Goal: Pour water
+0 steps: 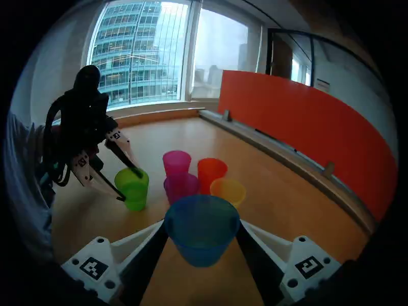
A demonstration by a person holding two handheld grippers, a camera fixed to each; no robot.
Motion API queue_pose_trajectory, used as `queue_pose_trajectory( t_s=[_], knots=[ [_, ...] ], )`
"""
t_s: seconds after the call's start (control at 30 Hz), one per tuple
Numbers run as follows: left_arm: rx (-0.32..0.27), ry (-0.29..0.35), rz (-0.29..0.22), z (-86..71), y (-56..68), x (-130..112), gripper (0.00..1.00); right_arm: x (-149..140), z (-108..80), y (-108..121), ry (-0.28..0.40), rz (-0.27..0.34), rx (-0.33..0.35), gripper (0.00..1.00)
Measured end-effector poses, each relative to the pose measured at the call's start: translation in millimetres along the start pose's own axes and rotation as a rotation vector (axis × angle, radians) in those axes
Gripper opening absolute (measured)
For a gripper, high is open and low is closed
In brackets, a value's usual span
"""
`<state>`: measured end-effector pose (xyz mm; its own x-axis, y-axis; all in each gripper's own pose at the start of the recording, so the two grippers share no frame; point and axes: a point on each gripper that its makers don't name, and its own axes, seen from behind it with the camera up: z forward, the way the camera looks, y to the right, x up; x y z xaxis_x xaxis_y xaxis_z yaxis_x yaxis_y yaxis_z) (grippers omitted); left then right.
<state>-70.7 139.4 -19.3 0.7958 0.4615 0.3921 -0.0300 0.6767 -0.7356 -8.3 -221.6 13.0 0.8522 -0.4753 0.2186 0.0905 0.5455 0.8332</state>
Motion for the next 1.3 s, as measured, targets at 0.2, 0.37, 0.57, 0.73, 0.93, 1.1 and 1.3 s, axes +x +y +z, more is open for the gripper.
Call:
queue_pose_trajectory(
  t_s=[0.2,0.37,0.57,0.73,0.93,1.1,1.3],
  knots=[
    [0.001,-0.004,-0.001,3.7,-0.7,-5,0.86,-1,0.5,0,-0.004,0.003,-0.002,0.92],
    [0.002,0.0,-0.007,4.0,-1.1,-5,0.86,-2,1.3,1,-0.007,0.002,-0.007,0.92],
    [0.002,-0.009,-0.006,1.3,-1.0,-11,0.86,-2,1.8,0,-0.006,0.003,-0.007,0.92],
    [0.002,-0.017,-0.011,-0.9,-0.9,-15,0.87,-3,2.7,-2,-0.007,0.009,-0.007,0.92],
    [0.002,-0.029,-0.034,-3.8,-2.1,-20,1.0,-9,4.3,-4,-0.014,0.013,-0.003,0.92],
    [0.007,-0.031,-0.044,-10.5,-3.7,-24,1.0,-22,7.2,-6,-0.036,0.017,-0.004,0.92],
    [0.029,-0.03,-0.046,-20.1,-6.5,-28,1.0,-39,11.9,-11,-0.059,0.03,0.003,0.92]
  ],
)
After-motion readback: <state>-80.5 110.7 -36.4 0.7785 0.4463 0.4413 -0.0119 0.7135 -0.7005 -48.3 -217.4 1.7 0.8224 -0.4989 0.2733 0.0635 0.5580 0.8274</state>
